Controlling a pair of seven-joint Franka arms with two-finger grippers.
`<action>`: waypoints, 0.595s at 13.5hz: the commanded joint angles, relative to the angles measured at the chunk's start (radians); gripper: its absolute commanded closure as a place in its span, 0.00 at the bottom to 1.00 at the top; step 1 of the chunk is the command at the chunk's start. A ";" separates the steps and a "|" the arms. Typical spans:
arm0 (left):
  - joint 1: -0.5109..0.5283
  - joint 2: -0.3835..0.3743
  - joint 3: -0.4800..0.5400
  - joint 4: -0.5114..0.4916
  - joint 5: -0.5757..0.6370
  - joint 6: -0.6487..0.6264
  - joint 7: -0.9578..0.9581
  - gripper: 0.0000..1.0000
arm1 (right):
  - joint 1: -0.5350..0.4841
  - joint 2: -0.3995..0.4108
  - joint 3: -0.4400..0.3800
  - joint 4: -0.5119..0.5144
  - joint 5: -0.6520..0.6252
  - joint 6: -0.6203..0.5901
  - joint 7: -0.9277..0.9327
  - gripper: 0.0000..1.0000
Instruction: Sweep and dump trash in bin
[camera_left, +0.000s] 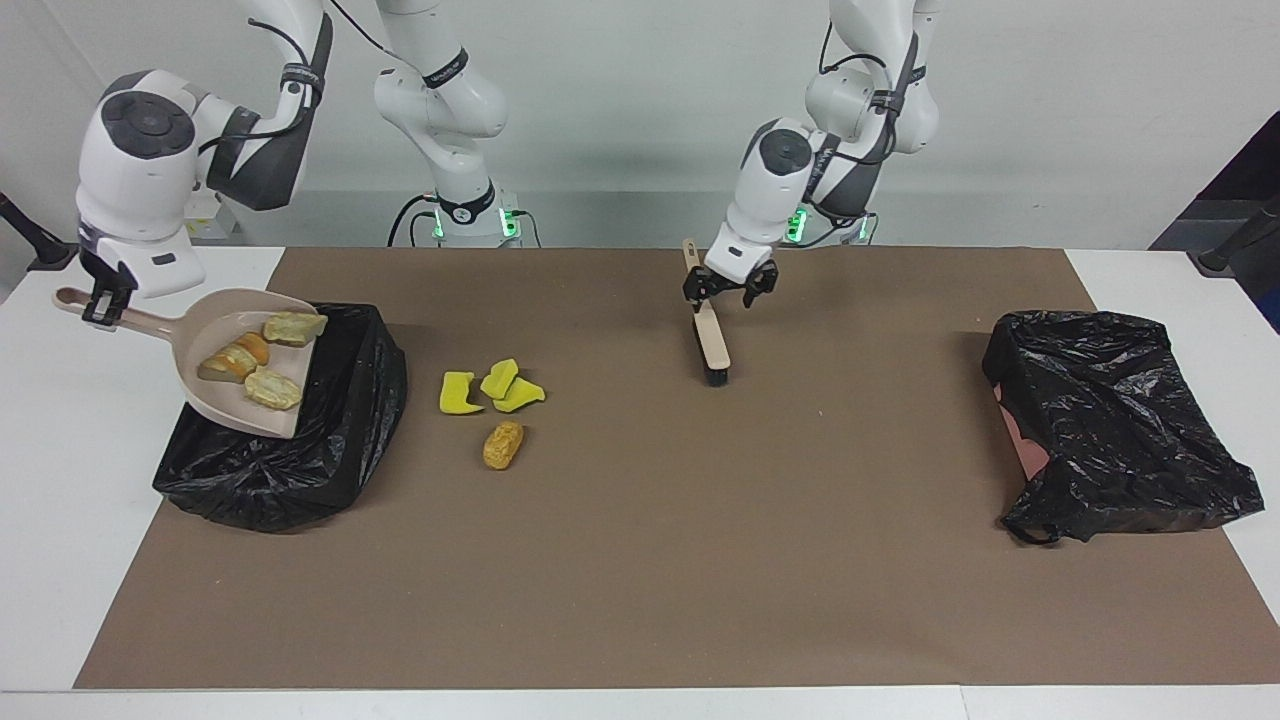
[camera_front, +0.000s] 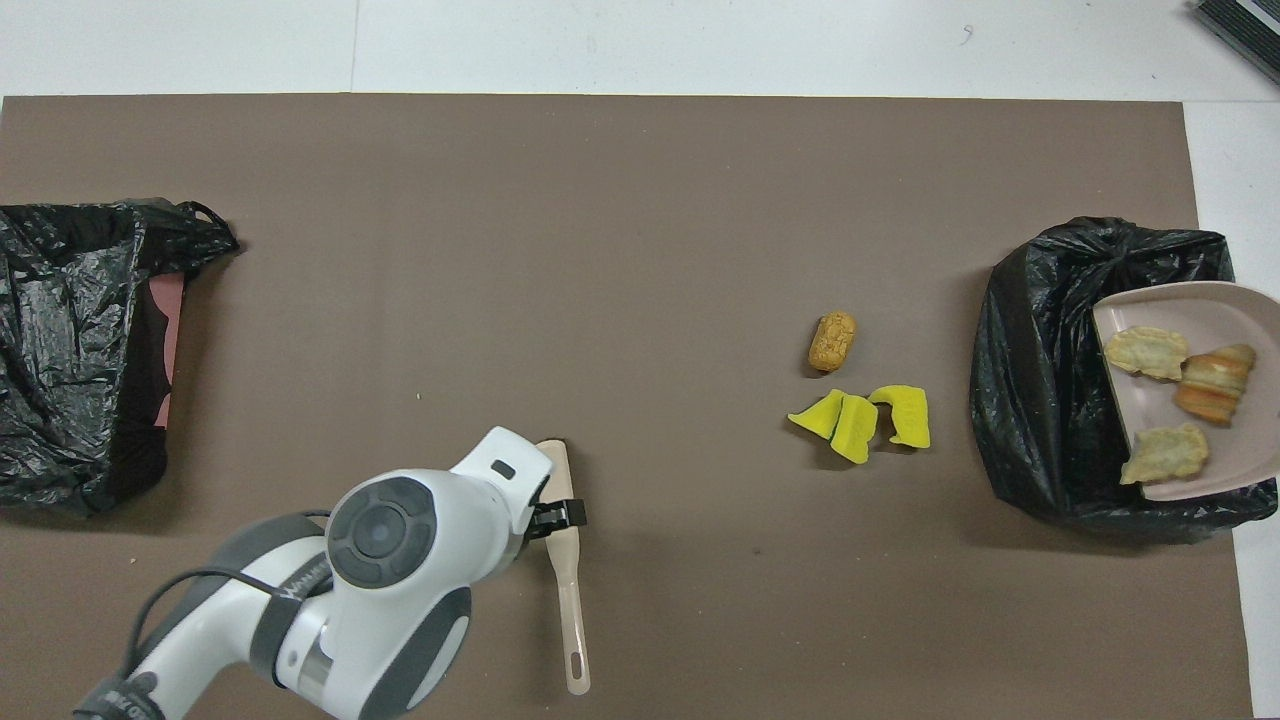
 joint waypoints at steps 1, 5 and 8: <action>0.123 -0.005 -0.005 0.097 0.067 -0.135 0.132 0.00 | 0.025 -0.018 0.004 -0.016 -0.098 0.015 -0.106 1.00; 0.321 0.018 -0.003 0.223 0.075 -0.256 0.388 0.00 | 0.045 -0.030 0.004 -0.024 -0.157 -0.012 -0.114 1.00; 0.437 0.041 -0.005 0.301 0.075 -0.305 0.557 0.00 | 0.045 -0.076 0.005 -0.023 -0.160 -0.073 -0.142 1.00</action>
